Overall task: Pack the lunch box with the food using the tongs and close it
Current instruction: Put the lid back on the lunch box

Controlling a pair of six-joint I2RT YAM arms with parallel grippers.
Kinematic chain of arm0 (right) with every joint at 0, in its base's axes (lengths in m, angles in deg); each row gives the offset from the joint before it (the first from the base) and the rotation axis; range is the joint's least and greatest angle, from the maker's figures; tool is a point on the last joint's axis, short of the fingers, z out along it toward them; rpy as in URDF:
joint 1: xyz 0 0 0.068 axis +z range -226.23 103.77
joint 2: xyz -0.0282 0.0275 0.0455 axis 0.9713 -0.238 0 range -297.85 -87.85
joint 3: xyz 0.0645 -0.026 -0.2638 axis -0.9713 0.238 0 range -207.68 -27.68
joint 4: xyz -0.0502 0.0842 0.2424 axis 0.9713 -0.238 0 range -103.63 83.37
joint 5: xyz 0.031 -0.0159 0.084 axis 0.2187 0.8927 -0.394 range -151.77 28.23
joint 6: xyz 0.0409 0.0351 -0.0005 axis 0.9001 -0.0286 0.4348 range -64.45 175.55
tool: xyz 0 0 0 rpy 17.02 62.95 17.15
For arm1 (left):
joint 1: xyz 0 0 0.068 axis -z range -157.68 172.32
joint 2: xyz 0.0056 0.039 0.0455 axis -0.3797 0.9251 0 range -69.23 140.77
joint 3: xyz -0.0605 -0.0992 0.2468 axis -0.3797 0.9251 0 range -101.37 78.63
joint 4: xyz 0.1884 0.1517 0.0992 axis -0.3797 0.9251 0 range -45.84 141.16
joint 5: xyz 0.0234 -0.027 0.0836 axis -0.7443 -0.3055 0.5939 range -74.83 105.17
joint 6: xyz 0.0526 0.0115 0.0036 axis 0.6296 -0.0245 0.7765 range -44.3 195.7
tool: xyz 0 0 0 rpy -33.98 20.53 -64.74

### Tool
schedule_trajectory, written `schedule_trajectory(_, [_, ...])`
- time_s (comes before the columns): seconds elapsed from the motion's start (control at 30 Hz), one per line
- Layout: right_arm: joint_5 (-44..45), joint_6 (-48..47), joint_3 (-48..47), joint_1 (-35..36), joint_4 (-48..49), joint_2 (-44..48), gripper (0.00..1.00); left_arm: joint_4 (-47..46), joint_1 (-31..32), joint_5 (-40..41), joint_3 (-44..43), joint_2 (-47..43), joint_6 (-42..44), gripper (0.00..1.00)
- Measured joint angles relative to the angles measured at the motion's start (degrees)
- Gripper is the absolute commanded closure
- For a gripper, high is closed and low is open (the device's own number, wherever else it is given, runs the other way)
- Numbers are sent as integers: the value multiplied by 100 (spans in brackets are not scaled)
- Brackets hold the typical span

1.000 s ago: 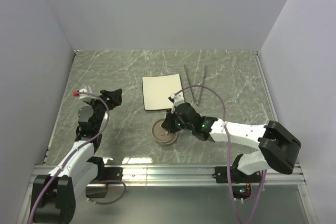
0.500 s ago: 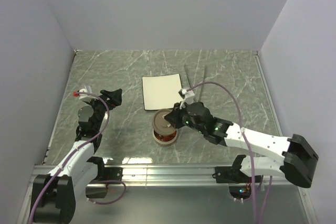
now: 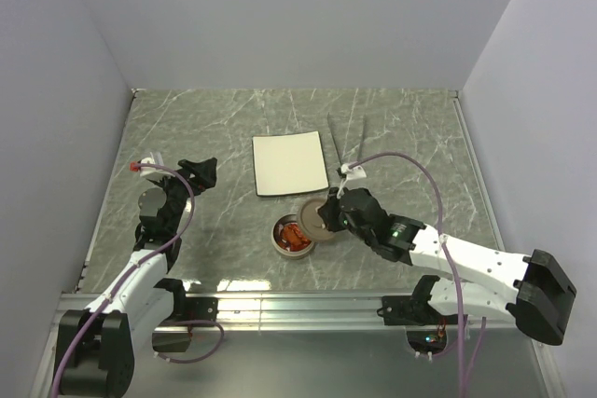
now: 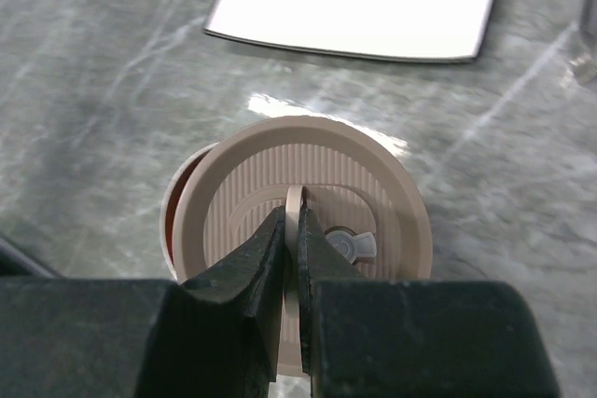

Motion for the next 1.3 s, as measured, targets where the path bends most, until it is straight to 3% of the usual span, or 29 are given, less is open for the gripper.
schedule_trajectory(0.23, [356, 160, 74, -11, -522, 151, 100, -4, 0, 0, 0, 0, 0, 1])
schedule_trajectory(0.9, [400, 219, 114, 20, -586, -581, 100, -9, 0, -2, 0, 0, 0, 1])
schedule_trajectory(1.3, [758, 212, -367, 629, -785, -859, 100, -13, 0, -2, 0, 15, 0, 1])
